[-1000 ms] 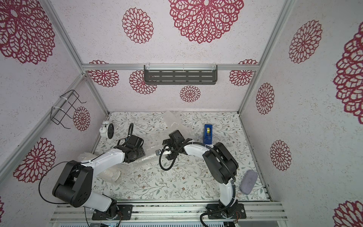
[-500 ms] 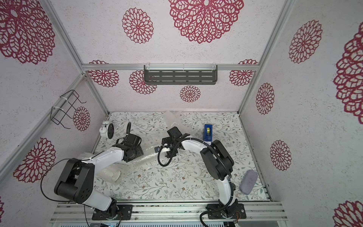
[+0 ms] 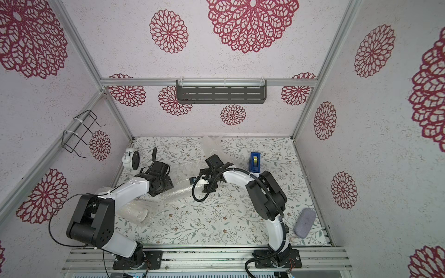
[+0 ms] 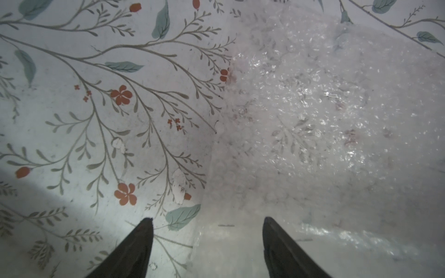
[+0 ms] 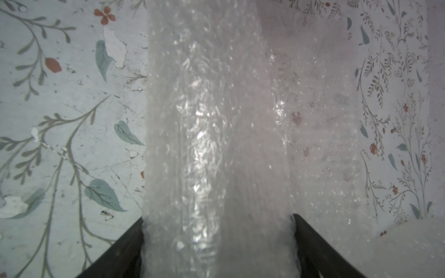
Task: Wrap vases in bubble wrap
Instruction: Wrap the vase in bubble wrap.
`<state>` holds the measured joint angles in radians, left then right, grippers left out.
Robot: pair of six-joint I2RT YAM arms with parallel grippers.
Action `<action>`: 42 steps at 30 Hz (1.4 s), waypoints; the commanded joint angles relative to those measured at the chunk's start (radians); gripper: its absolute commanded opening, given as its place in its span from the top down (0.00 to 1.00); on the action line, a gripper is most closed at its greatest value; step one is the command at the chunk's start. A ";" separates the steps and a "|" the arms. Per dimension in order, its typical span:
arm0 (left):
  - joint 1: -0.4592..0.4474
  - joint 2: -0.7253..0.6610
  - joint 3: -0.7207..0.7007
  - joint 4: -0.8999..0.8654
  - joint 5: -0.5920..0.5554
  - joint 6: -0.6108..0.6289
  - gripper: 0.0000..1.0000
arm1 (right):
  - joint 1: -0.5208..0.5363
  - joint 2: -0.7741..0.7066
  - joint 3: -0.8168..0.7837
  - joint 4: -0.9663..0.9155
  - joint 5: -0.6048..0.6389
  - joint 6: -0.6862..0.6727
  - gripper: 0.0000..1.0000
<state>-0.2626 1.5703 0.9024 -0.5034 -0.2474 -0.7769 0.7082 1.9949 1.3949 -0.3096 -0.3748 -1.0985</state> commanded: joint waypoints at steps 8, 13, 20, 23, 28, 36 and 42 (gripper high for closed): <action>0.007 -0.140 0.039 -0.099 -0.038 0.013 0.25 | 0.082 0.018 -0.121 -0.230 -0.096 0.343 0.19; 0.004 -0.239 0.029 -0.144 -0.052 -0.007 0.25 | 0.106 0.013 -0.137 -0.207 -0.098 0.487 0.21; -0.043 -0.307 -0.020 -0.152 -0.036 -0.031 0.24 | 0.111 0.008 -0.187 -0.138 -0.162 0.670 0.23; -0.064 -0.283 -0.025 -0.142 -0.019 -0.035 0.24 | 0.111 0.008 -0.215 -0.081 -0.188 0.756 0.23; -0.069 -0.239 -0.026 -0.082 0.034 -0.040 0.24 | 0.111 0.017 -0.236 -0.032 -0.160 0.892 0.24; -0.073 -0.181 -0.024 0.042 0.133 -0.068 0.21 | 0.109 0.043 -0.255 0.036 -0.154 1.046 0.24; -0.074 -0.093 -0.007 0.107 0.182 -0.073 0.15 | 0.109 0.047 -0.276 0.095 -0.171 1.112 0.24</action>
<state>-0.3313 1.4445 0.8806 -0.4603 -0.1055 -0.8421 0.7719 1.9408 1.2087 -0.0246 -0.4847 -0.0849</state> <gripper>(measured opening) 0.844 0.838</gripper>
